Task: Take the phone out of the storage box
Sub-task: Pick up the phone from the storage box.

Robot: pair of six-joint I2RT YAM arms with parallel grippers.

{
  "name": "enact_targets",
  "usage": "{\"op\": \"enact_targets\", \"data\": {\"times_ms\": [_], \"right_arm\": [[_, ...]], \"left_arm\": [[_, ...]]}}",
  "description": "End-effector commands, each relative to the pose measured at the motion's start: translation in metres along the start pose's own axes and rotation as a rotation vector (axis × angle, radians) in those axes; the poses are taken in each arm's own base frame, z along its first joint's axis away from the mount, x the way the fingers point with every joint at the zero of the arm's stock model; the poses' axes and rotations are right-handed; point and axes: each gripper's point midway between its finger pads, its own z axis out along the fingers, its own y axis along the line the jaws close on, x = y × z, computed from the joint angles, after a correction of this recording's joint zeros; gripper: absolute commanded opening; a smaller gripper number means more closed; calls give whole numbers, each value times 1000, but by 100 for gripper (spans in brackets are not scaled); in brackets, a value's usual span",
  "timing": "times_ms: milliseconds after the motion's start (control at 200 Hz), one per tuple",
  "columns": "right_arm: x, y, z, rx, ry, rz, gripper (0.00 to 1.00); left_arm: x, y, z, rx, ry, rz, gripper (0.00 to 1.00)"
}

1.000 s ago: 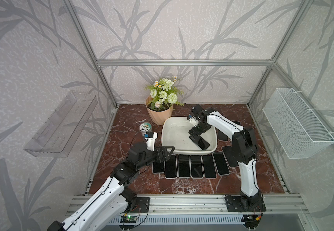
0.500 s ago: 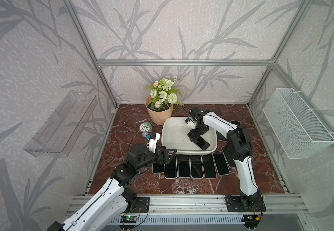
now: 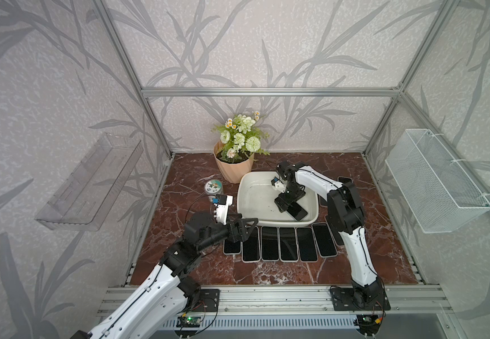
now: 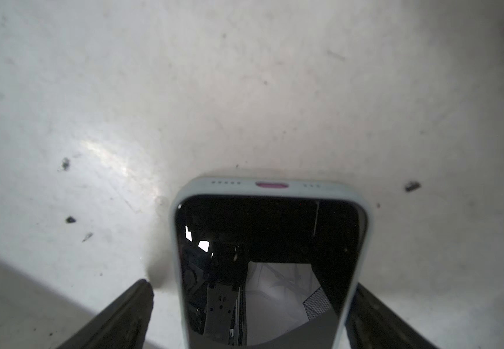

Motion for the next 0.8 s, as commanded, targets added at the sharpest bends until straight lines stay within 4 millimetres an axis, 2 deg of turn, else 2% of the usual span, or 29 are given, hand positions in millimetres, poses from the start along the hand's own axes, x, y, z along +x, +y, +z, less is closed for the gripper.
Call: {"op": "enact_targets", "data": {"times_ms": [0,270,365,620,795], "right_arm": [[9,4,12,-13,64,12,98],[6,2,14,43,76,14,85],[0,1,7,51,54,27,72],[-23,5,-30,19,-87,81,69],[-43,2,-62,-136,-270,236,69]], "left_arm": [[0,1,-1,-5,-8,14,100],[-1,2,-1,-13,-11,0,100],[-1,2,-1,-16,-10,-6,100],[-3,4,-1,-29,-19,-28,100],[-5,7,-4,-52,-35,-45,100]]}}
